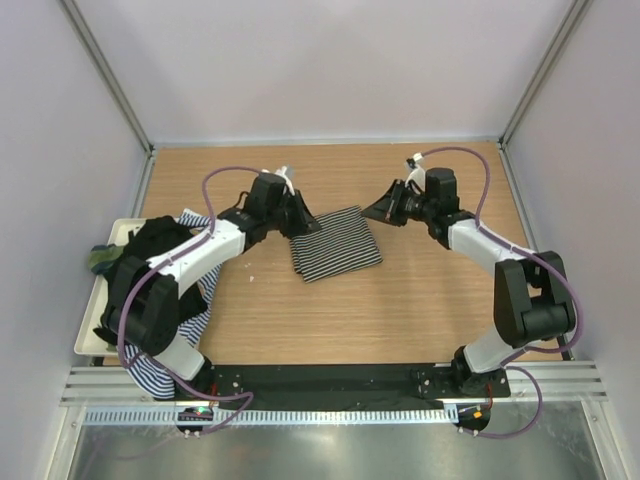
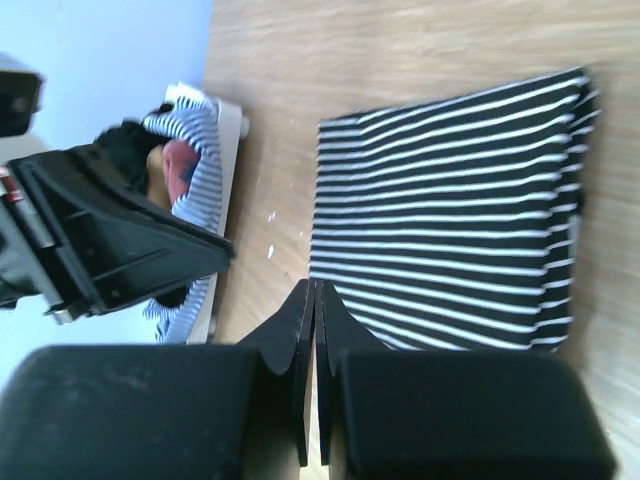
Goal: Fold and stack the tank tops
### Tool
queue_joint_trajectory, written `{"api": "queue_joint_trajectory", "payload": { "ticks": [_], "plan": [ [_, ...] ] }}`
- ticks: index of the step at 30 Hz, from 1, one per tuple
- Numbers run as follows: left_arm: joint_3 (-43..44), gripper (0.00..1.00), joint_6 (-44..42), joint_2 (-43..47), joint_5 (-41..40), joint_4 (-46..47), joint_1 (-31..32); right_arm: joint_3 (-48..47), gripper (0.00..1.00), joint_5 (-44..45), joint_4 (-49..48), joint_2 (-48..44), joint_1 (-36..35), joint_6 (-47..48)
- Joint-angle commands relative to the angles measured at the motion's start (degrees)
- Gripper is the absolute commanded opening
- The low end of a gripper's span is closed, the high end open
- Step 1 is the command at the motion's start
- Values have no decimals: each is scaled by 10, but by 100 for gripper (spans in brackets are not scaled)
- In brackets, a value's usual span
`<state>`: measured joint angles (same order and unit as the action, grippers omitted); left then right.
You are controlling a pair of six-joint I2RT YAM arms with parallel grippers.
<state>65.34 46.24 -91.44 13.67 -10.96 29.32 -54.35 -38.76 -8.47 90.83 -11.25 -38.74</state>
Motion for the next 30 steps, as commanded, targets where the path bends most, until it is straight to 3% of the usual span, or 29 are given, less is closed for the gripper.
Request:
{"api": "queue_joint_trajectory", "payload": {
  "ticks": [1, 7, 12, 16, 21, 25, 26, 30],
  "plan": [
    [-56, 13, 22, 6, 15, 12, 14, 39, 7, -28, 13, 0, -15, 24],
    [-113, 13, 38, -25, 45, 60, 39, 86, 7, -8, -11, 67, -18, 13],
    [-141, 11, 33, -59, 48, 77, 37, 111, 2, 67, 10, 123, -4, 19],
    [-159, 9, 18, -52, -6, 45, 36, 131, 2, 119, 29, 102, 5, 38],
    [-157, 14, -17, 32, -59, -9, 37, 137, 9, 178, 81, 33, 5, 67],
    [-150, 22, -31, 119, -104, -80, 37, 135, 33, 256, 142, -60, 1, 78],
    [-149, 24, -33, 132, -109, -91, 37, 131, 46, 270, 151, -78, -4, 78],
    [-133, 33, -40, 184, -149, -151, 37, 108, 66, 366, 215, -136, -70, 53]
  ]
}}
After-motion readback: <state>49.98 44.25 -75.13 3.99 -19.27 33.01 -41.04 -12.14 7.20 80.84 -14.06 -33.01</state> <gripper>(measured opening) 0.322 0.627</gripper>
